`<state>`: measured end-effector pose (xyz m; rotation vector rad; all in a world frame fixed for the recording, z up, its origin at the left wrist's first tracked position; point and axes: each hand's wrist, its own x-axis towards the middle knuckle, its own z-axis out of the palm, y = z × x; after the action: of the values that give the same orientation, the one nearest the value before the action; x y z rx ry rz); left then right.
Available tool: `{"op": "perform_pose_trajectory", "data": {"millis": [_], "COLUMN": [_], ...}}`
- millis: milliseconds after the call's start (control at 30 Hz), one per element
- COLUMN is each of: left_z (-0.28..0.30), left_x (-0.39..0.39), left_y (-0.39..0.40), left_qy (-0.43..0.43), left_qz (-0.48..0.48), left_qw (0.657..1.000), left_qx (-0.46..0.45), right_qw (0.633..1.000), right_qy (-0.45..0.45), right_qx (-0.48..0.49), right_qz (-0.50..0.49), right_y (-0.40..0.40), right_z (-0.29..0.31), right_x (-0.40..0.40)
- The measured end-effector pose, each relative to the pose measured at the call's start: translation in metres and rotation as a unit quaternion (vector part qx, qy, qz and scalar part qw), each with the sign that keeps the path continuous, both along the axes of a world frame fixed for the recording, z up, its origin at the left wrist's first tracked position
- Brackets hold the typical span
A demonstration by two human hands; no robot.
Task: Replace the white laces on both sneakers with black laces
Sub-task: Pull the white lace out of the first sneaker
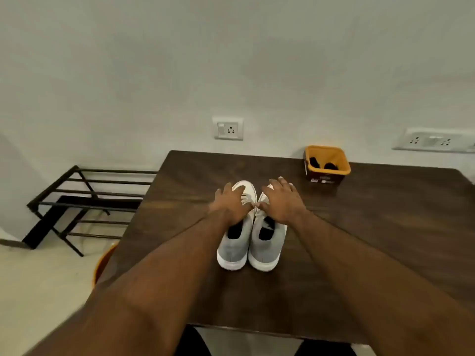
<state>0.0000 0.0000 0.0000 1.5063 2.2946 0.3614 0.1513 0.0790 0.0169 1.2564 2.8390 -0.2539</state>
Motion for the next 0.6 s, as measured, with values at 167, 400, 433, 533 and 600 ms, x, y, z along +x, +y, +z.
{"op": "perform_pose_trajectory", "data": {"millis": [167,400,433,533,600], "left_z": [-0.04,-0.044,-0.044,-0.045,-0.047], "left_x": [0.015,0.033,0.037,0.048,0.056], "left_y": [-0.014,-0.041,-0.047,-0.066,-0.083], "left_qy": [-0.133,-0.118,-0.119,-0.113,-0.098], "left_qz": [0.05,0.058,0.059,0.061,0.06], "left_qw": [0.99,0.991,0.99,0.991,0.993], "left_qx": [0.002,0.033,0.037,0.042,0.038], "right_qw": [0.992,0.985,0.983,0.98,0.976], "right_qy": [0.061,0.151,0.164,0.187,0.204], "right_qx": [-0.113,-0.084,-0.078,-0.073,-0.071], "right_qz": [0.01,0.023,0.025,0.017,0.028], "right_y": [-0.005,-0.035,-0.039,-0.061,-0.08], "right_z": [-0.051,-0.07,-0.075,-0.078,-0.08], "right_x": [0.006,0.022,0.026,0.037,0.046]}}
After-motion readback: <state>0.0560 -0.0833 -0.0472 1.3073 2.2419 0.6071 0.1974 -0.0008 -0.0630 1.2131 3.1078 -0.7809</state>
